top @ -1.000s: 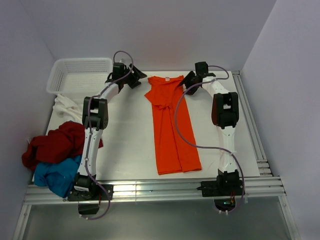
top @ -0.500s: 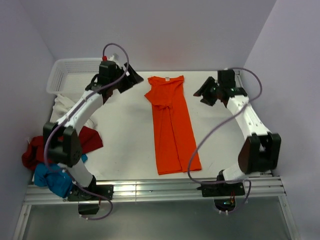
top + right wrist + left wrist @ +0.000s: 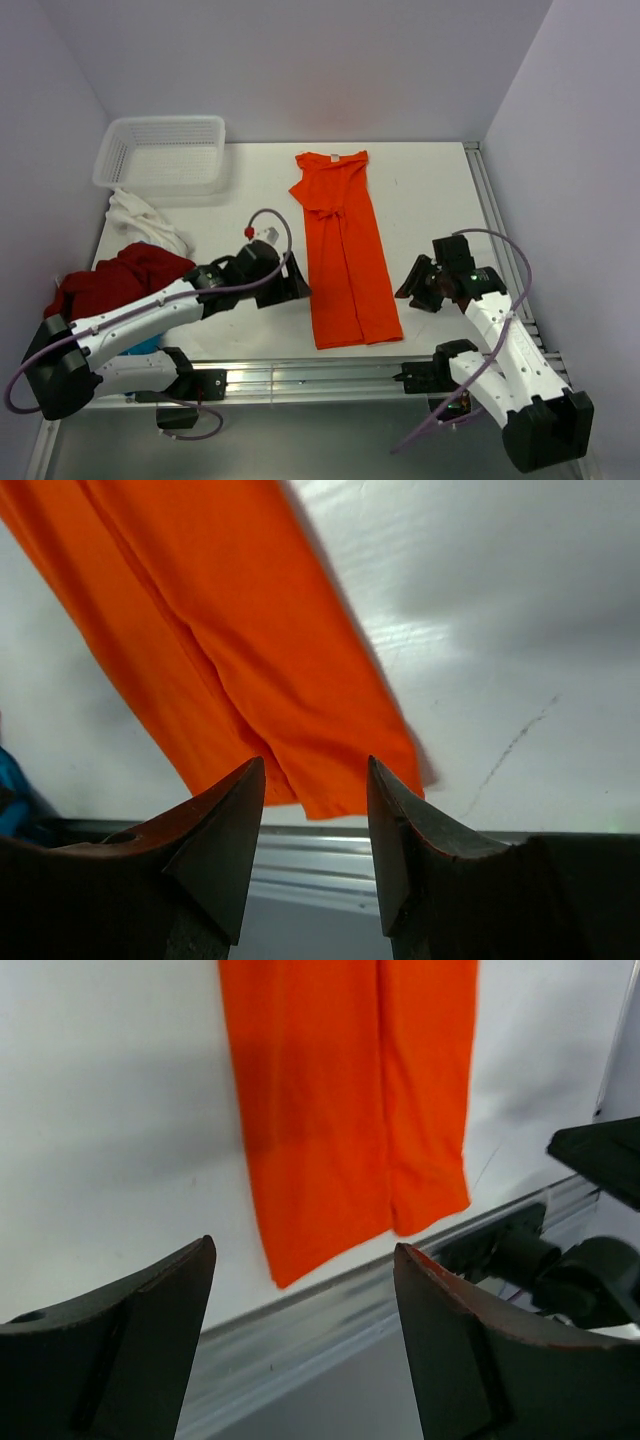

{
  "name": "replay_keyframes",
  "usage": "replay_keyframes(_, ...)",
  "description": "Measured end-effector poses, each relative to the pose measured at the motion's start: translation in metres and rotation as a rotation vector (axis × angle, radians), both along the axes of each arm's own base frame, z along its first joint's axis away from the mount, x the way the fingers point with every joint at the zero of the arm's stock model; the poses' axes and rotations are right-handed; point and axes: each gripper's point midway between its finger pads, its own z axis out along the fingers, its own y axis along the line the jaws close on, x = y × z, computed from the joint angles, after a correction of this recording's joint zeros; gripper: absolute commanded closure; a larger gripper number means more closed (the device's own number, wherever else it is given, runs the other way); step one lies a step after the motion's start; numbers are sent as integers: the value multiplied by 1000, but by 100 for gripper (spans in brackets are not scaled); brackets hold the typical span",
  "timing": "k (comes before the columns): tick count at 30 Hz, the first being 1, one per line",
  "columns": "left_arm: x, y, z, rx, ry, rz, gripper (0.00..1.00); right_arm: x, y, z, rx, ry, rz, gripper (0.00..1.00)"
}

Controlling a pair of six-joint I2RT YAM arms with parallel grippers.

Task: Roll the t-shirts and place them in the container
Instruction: Fold the tshirt

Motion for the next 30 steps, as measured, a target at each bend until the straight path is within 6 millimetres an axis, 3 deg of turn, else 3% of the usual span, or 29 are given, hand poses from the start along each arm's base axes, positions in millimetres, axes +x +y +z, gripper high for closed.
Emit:
replay_keyframes(5, -58, -19, -30, 48, 89, -78, 23, -29, 13, -14, -52, 62, 80, 50)
replay_keyframes(11, -101, -39, -73, 150, 172, -140, 24, -61, -2, -50, -111, 180, 38, 51)
replay_keyframes(18, -105, -49, -76, 118, 191, -119, 25, -71, -2, -64, -107, 216, 35, 56)
replay_keyframes(30, -100, -40, -85, 92, 205, -86, 28, -74, 2, -72, -88, 230, 21, 59)
